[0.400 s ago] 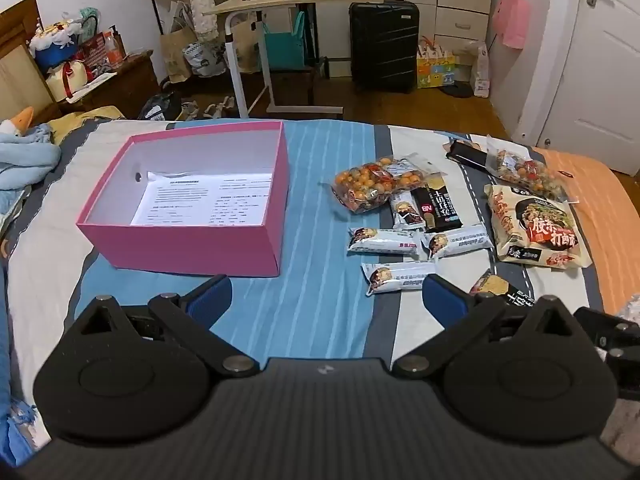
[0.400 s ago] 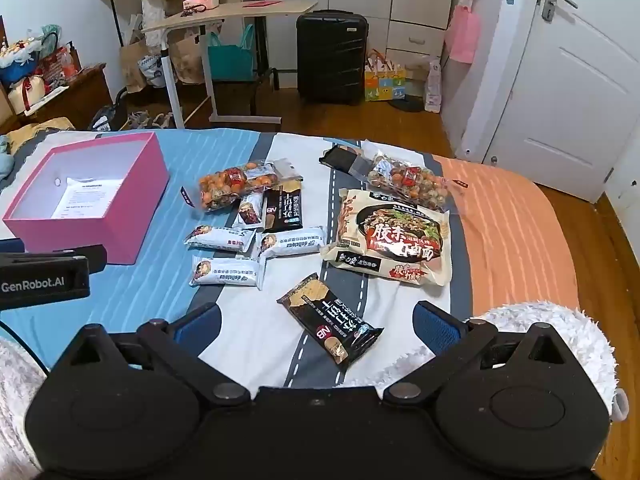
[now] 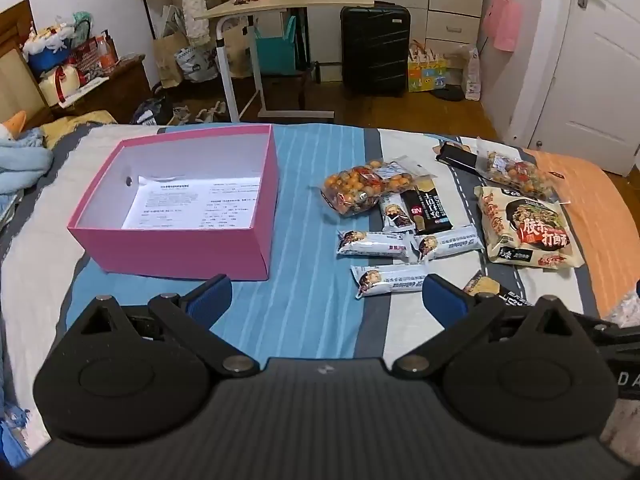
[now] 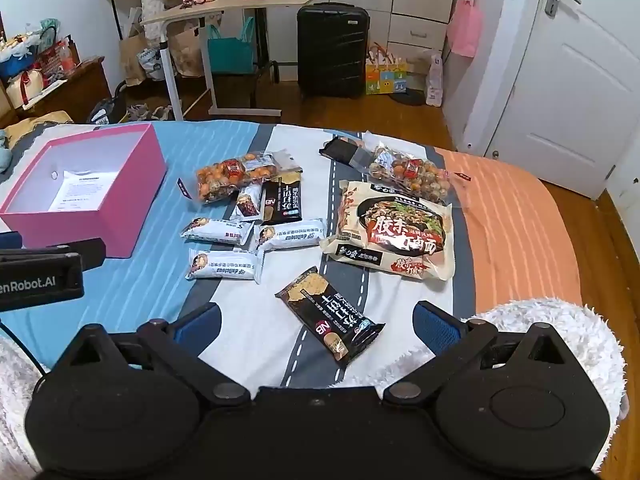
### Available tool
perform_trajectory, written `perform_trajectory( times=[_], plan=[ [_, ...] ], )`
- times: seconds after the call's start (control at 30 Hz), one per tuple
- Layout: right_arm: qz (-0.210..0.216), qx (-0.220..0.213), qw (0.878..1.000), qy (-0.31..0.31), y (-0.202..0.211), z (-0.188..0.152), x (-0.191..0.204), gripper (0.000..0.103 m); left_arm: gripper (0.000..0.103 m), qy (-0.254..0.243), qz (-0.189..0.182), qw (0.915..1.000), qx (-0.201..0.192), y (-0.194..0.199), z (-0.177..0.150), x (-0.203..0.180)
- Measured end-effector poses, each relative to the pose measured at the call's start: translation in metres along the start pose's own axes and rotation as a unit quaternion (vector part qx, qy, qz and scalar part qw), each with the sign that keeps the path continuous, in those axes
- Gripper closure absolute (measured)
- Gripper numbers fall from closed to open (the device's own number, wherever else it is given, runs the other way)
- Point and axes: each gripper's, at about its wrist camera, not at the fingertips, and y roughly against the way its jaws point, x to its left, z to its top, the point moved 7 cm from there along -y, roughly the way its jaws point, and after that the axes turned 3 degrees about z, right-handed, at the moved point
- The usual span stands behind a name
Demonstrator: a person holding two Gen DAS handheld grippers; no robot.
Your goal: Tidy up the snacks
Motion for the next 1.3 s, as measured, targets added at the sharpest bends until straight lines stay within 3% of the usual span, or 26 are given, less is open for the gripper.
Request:
perform_trajectory(
  times=[0.27, 0.73, 1.3],
  plan=[
    [-0.003, 0.007, 1.0, 0.004, 0.003, 0.005, -0.001, 0.0, 0.0, -0.016, -0.007, 0.9998, -0.002, 0.0, -0.003, -0.001],
    [-0.009, 0.005, 1.0, 0.005, 0.004, 0.007, -0.004, 0.0, 0.0, 0.008, -0.024, 0.9997, -0.004, -0.001, -0.004, 0.008],
    [-0.018, 0.001, 1.0, 0.009, 0.008, 0.007, -0.004, 0.0, 0.0, -0.012, -0.006, 0.9996, -0.025, 0.01, -0.003, 0.004]
  ],
)
